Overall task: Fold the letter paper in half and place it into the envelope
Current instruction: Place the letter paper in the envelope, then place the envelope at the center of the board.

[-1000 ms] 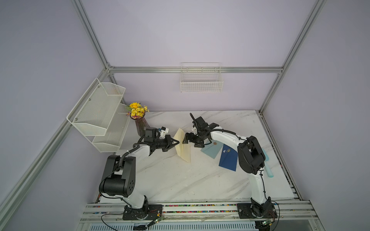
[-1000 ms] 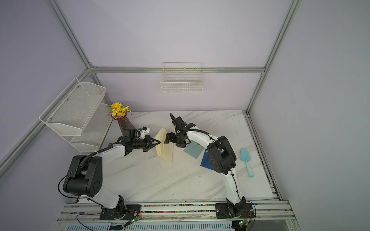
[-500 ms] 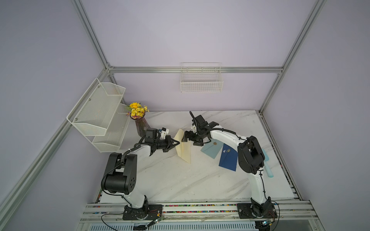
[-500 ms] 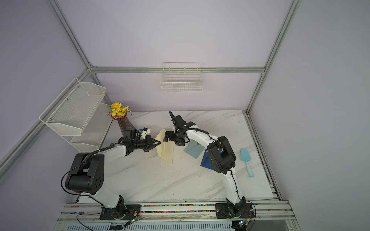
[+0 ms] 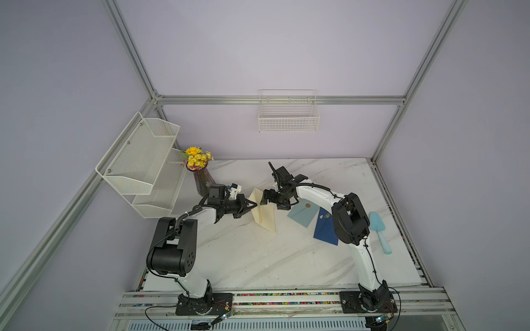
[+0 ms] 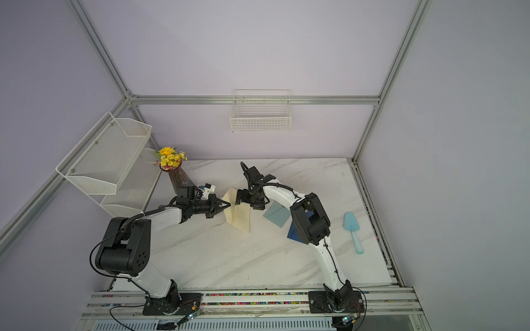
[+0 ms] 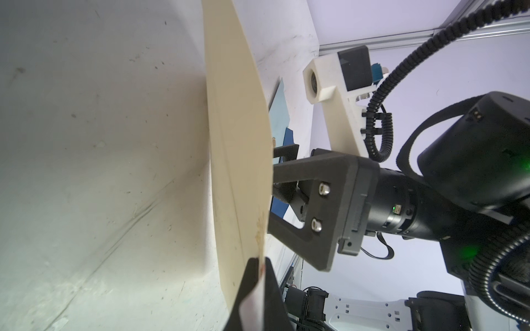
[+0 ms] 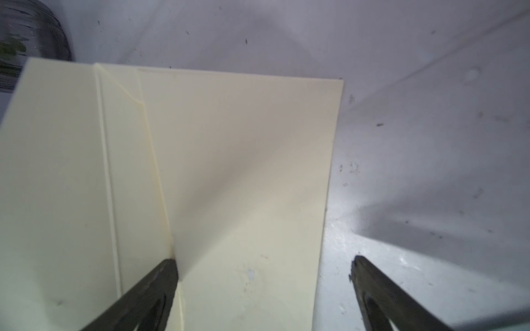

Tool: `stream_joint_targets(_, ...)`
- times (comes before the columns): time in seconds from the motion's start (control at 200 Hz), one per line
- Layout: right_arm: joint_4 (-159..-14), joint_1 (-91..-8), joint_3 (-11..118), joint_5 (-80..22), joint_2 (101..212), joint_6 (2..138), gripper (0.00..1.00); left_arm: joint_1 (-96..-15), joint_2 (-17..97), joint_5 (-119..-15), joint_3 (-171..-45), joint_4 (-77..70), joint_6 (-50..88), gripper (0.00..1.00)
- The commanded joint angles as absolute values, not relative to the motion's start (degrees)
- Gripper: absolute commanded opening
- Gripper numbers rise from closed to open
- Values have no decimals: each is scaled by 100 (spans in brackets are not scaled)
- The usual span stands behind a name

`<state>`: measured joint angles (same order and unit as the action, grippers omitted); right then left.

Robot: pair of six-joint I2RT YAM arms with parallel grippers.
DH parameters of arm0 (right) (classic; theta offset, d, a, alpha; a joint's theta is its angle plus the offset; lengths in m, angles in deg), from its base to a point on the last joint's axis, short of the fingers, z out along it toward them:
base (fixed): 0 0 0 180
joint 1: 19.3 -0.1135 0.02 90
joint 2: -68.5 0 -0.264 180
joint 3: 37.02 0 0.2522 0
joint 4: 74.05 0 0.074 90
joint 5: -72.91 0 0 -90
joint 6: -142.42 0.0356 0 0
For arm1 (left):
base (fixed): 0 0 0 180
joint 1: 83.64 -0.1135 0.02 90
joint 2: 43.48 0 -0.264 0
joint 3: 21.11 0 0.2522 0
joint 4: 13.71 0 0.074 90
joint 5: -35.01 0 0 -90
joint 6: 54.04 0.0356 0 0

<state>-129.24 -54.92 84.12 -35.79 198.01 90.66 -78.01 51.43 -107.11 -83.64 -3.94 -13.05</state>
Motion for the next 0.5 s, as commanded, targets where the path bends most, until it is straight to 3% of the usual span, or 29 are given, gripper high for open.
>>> stream_joint_targets(0.0,-13087,-5507,8514,-3488,19425,8969,97,-7815,5100,-10863,-8262,-751,-1343,0)
stream_joint_targets(0.495,-12905,-5296,7452,-3467,18548,8943,97,-7811,5396,-9919,-7904,-1210,-1256,2)
